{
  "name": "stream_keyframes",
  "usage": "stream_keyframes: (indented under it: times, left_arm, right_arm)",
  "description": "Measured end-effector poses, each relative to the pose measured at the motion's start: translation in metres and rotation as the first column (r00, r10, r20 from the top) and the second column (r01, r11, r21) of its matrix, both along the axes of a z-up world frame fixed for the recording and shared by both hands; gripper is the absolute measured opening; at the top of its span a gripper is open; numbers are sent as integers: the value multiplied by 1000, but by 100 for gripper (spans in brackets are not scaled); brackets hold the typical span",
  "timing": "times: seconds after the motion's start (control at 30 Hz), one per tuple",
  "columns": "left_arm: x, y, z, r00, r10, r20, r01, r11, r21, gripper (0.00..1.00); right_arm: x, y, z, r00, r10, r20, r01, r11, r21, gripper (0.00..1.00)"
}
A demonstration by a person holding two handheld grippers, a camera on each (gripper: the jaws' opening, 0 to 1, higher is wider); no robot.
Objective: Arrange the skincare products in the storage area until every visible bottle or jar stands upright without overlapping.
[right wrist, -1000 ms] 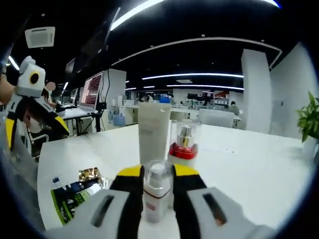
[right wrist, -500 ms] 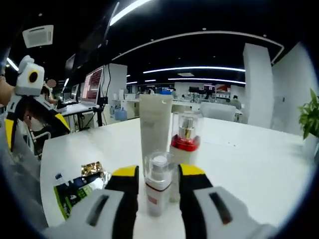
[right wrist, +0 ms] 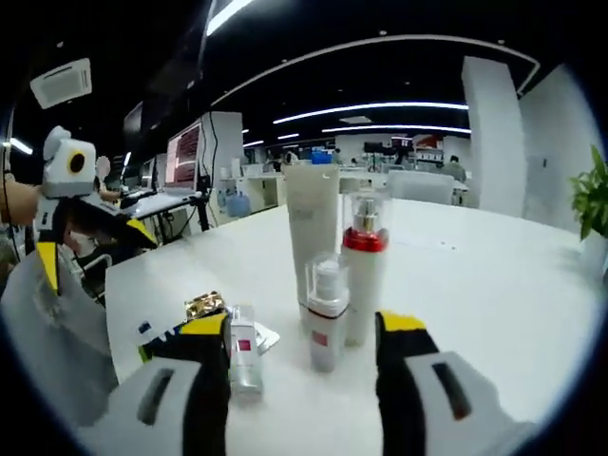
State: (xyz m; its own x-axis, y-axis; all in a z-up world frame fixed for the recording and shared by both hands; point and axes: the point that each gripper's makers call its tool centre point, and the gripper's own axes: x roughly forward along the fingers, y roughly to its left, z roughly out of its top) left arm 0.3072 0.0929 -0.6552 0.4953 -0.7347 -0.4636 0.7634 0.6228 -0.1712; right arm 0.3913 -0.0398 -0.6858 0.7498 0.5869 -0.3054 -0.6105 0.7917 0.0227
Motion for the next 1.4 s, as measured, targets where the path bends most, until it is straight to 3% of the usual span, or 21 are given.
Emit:
stream_keyframes:
  times: [0.3, 0.63, 1.0, 1.13, 1.4]
  left_arm:
    - [-7, 15, 1, 999, 48, 7, -48, 999, 1, 85]
    - [-15, 33, 3, 992, 124, 8, -124, 992, -8, 85]
    - [-21, 41, 1, 985, 174, 9, -173, 985, -18, 85]
    - [-24, 42, -1, 984, 177, 2, -177, 984, -18, 85]
    - [-24, 44, -3, 981, 194, -1, -194, 981, -22, 85]
  right_arm:
    - [-31, 12, 9, 999, 49, -22, -48, 998, 36, 77]
    - [-60, 16, 24, 998, 41, -55, -36, 995, 91, 86]
    - [-83, 14, 41, 996, 57, -71, -51, 995, 84, 90]
    - [-88, 9, 38, 996, 33, -83, -26, 996, 90, 89]
    - [-90, 16, 33, 994, 61, -91, -57, 997, 52, 87]
